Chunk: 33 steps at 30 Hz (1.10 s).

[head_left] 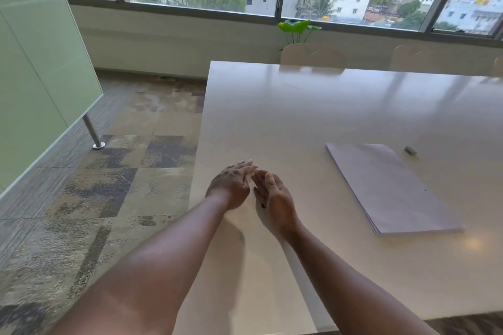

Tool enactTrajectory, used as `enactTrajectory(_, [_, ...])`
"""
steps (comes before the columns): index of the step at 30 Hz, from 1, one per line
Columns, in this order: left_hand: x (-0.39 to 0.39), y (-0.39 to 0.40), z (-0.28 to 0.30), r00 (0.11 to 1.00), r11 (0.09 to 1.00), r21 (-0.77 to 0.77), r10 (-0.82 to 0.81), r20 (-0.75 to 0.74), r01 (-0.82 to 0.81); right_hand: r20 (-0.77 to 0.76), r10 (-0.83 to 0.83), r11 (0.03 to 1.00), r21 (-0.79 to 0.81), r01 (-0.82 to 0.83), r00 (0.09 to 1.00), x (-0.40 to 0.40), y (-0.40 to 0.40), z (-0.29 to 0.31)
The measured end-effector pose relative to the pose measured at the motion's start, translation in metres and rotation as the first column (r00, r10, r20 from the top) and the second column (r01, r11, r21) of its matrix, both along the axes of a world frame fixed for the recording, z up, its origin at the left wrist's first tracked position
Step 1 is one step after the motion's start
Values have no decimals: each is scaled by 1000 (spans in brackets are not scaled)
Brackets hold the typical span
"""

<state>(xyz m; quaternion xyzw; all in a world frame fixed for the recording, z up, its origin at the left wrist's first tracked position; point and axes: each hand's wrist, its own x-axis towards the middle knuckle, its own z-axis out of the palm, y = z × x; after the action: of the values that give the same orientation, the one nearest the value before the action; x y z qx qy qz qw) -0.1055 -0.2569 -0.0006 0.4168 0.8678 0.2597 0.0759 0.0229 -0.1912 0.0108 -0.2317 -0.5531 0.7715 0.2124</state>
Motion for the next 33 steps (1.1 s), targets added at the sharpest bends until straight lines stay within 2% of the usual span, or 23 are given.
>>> enactTrajectory(3, [0,-4,0,999,999,-12,-44,-19,44,-34,-100,993,-64,98,994,2,2,9])
enactTrajectory(5, [-5,-8,-1,996,995,-37,-90,-21,89,-15,-174,985,-8,174,985,2,3,13])
enactTrajectory(8, [-12,-13,-1,987,985,-72,-157,-21,155,102,-277,914,335,229,956,12,-1,7])
enactTrajectory(11, [-11,-19,0,981,978,-87,-193,-24,191,255,-330,742,665,83,909,28,-8,1])
enactTrajectory(14, [-10,-28,-1,978,975,-81,-209,-29,206,383,-367,598,795,-101,848,36,-13,-1])
enactTrajectory(18, [-6,-37,-1,978,978,-51,-204,-33,202,547,-437,468,816,-339,714,40,-15,-6])
enactTrajectory(20, [-3,-40,-1,982,982,-31,-188,-34,187,596,-465,435,798,-417,655,41,-21,-7])
enactTrajectory(23, [1,-43,-3,990,990,19,-141,-25,142,648,-450,422,760,-494,614,42,-33,-5])
enactTrajectory(26, [3,-46,-3,996,994,58,-88,-5,88,651,-394,422,755,-502,648,45,-40,-2])
enactTrajectory(29, [5,-51,1,999,995,93,-34,3,33,589,-407,494,785,-374,698,48,-40,-2])
enactTrajectory(31, [5,-54,2,1000,993,114,1,-4,-1,593,-470,508,788,-349,654,47,-42,-2])
enactTrajectory(33, [5,-56,1,1000,992,125,11,0,-10,636,-492,480,768,-425,594,46,-45,-3])
